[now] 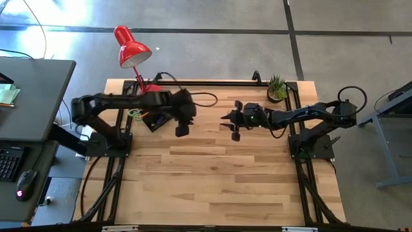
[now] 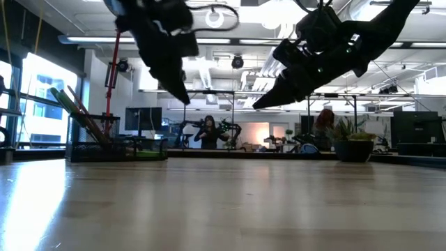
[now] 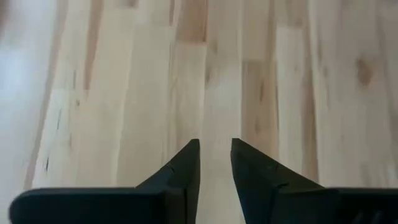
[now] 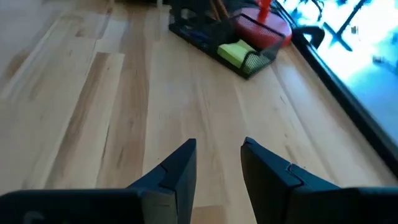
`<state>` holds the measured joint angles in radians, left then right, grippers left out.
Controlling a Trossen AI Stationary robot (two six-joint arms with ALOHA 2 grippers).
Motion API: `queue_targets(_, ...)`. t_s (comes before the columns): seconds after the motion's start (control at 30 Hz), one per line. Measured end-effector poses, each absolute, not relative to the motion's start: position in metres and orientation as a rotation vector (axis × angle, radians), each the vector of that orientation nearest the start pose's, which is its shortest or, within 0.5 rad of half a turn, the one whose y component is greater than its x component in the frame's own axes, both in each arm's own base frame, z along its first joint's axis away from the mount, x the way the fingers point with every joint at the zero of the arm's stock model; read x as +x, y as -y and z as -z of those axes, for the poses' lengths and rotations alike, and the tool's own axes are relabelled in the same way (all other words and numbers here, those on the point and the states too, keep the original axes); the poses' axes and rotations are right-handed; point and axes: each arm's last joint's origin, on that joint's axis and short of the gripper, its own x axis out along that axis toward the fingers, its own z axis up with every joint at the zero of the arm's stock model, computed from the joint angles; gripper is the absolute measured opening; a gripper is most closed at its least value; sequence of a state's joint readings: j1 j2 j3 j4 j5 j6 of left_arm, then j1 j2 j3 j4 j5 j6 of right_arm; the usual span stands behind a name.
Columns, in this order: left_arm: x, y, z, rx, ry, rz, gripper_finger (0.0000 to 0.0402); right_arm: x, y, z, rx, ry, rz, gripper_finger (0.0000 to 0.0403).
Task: Pick and place office supplies into organizer
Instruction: Return to Home Position
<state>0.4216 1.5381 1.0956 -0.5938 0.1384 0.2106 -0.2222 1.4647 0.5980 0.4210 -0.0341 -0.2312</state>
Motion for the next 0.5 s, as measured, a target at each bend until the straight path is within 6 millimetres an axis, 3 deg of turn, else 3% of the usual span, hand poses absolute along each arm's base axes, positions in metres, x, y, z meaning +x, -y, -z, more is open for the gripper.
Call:
queue_targets(0.33, 0.212, -0.087, -0.233, -0.087, -0.500, -0.099, 0.0006, 0.279, 0.063, -0.188, -0.030, -0.349, 0.184, 0.0117)
queue_targets(0.5, 0.179, -0.071, -0.224, -0.131, -0.326, -0.134, 0.0007, 0.265, 0.063, -0.212, -0.006, -0.301, 0.321, 0.0100)
